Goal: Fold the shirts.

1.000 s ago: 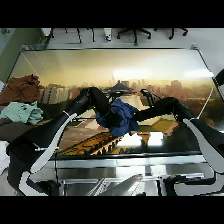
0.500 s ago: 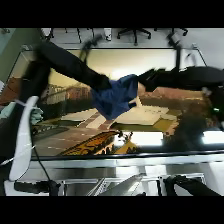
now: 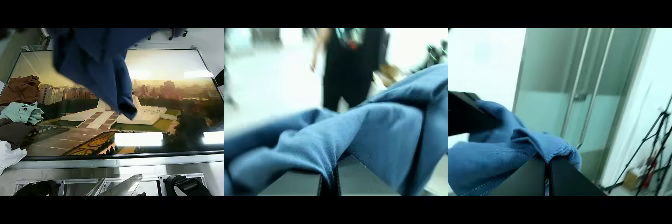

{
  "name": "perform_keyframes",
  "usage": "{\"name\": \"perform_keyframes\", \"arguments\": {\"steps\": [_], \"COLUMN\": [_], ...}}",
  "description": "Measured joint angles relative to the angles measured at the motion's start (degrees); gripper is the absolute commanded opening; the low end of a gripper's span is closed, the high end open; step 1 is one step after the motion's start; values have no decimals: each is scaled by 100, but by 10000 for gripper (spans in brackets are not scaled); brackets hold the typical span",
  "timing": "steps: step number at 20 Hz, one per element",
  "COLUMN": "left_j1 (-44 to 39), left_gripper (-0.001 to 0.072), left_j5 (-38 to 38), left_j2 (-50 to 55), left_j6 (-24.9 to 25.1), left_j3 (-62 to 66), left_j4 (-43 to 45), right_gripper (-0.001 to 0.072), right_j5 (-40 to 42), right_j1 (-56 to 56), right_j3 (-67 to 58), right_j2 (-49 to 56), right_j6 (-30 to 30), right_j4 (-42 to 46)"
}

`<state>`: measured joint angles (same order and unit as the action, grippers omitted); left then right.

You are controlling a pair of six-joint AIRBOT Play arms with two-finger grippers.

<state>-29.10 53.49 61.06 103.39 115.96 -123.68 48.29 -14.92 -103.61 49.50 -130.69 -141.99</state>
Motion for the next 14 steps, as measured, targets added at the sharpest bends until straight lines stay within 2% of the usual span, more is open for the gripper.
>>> {"name": "perform_keyframes", "arguments": {"steps": [3, 5, 7, 10, 14], "left_j1": [-52, 94, 210, 146, -31], "left_gripper": [21, 22, 22, 22, 22], "left_j5": [-20, 153, 295, 437, 459], "left_j2": [-264, -155, 151, 859, 2055], "left_j6": [-444, -688, -809, -734, -564], "left_j3": [-398, -820, -1292, -2037, -3038], "left_j4": [1169, 1539, 1552, 1246, 1056], "right_gripper": [17, 16, 16, 17, 17], "right_j5": [-57, 76, 269, 459, 50], "right_j1": [-46, -72, -166, -446, -789], "right_j3": [-74, 9, 245, 935, 2341], "right_j2": [125, 435, 848, 1504, 2350], "right_j6": [662, 1106, 1397, 1696, 2011], "right_j4": [822, 1279, 1554, 1735, 1832]}}
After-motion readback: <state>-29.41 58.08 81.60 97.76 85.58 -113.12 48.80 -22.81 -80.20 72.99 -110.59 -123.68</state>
